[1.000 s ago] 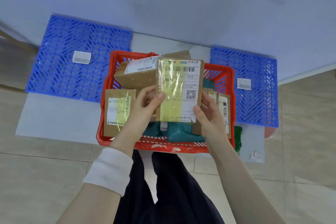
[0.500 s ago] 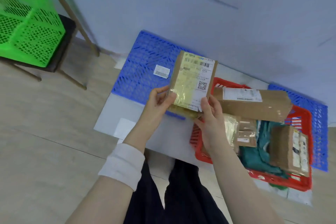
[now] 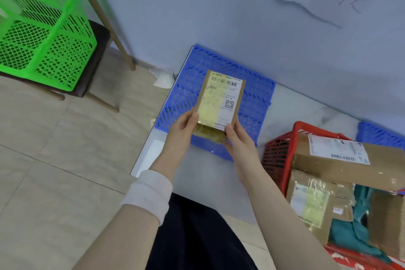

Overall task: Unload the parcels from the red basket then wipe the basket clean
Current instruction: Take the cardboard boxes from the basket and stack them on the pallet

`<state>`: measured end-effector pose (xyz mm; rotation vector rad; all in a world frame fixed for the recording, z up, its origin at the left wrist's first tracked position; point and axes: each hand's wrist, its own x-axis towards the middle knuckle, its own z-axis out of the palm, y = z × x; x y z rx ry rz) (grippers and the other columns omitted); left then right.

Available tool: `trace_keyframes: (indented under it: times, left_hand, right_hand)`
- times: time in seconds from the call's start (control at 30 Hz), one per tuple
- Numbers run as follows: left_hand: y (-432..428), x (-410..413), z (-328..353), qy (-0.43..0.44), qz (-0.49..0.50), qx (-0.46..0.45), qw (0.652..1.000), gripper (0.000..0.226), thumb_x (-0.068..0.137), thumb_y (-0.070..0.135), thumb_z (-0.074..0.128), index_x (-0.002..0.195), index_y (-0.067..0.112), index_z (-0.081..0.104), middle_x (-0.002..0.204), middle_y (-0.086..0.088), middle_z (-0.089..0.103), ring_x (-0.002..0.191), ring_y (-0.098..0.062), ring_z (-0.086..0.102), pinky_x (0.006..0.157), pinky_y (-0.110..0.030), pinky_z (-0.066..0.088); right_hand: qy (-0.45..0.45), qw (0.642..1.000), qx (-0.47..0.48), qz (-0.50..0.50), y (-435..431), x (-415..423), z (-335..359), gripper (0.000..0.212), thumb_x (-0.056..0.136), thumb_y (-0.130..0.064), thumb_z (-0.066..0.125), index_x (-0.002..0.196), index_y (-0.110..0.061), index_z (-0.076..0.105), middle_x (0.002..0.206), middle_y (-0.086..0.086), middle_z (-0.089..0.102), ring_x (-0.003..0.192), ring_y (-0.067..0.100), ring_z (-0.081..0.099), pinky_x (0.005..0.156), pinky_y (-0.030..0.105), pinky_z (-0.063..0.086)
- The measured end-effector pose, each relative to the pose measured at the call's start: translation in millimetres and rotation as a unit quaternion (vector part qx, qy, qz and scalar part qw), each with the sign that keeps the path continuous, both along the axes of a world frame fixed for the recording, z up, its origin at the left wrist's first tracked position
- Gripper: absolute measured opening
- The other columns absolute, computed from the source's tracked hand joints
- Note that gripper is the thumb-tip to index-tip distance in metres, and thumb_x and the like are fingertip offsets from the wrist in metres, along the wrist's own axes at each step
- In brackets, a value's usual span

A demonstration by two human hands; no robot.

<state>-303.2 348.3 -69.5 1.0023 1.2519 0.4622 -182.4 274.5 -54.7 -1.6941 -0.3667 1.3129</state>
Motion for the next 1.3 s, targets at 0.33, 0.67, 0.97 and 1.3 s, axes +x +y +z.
trace_keyframes:
  times: [0.33, 0.67, 0.97, 1.3]
  left_hand:
    - [142, 41, -121, -0.003, 0.015, 0.017, 1.0, 0.03, 0.094, 0.026, 0.047, 0.118, 0.012, 0.058, 0.108, 0.004, 0.065, 0.097, -0.005, 0.06, 0.086, -0.015, 0.045]
    - [245, 80, -210, 0.024, -0.02, 0.045, 0.998, 0.04, 0.094, 0.029, 0.046, 0.129, 0.009, 0.05, 0.129, -0.008, 0.058, 0.121, -0.018, 0.052, 0.102, -0.027, 0.04]
    - [262, 96, -213, 0.035, -0.031, 0.06, 0.997, 0.042, 0.095, 0.029, 0.043, 0.133, 0.011, 0.044, 0.129, -0.001, 0.055, 0.109, -0.004, 0.051, 0.088, -0.016, 0.043]
    - [254, 105, -182, 0.201, -0.089, 0.171, 0.96, 0.053, 0.094, 0.024, 0.047, 0.141, 0.008, 0.027, 0.148, -0.004, 0.034, 0.136, -0.017, 0.032, 0.106, -0.023, 0.025]
  right_hand:
    - [-0.012, 1.0, -0.022, 0.005, 145, 38, -123, 0.037, 0.097, -0.022, 0.046, 0.133, -0.026, 0.046, 0.115, -0.016, 0.06, 0.106, 0.0, 0.058, 0.09, 0.019, 0.048]
    - [-0.034, 0.998, -0.047, -0.027, 242, 74, -221, 0.047, 0.095, -0.026, 0.05, 0.14, -0.02, 0.039, 0.134, -0.003, 0.054, 0.121, 0.015, 0.053, 0.094, 0.029, 0.047]
    - [-0.047, 0.997, -0.058, -0.014, 263, 86, -231, 0.048, 0.096, -0.029, 0.047, 0.142, -0.019, 0.036, 0.137, -0.003, 0.052, 0.123, 0.014, 0.051, 0.104, 0.033, 0.043]
    - [-0.128, 0.984, -0.125, 0.025, 253, 70, -190, 0.072, 0.096, -0.041, 0.041, 0.15, -0.017, 0.0, 0.157, -0.001, 0.016, 0.142, 0.017, 0.024, 0.109, 0.029, 0.029]
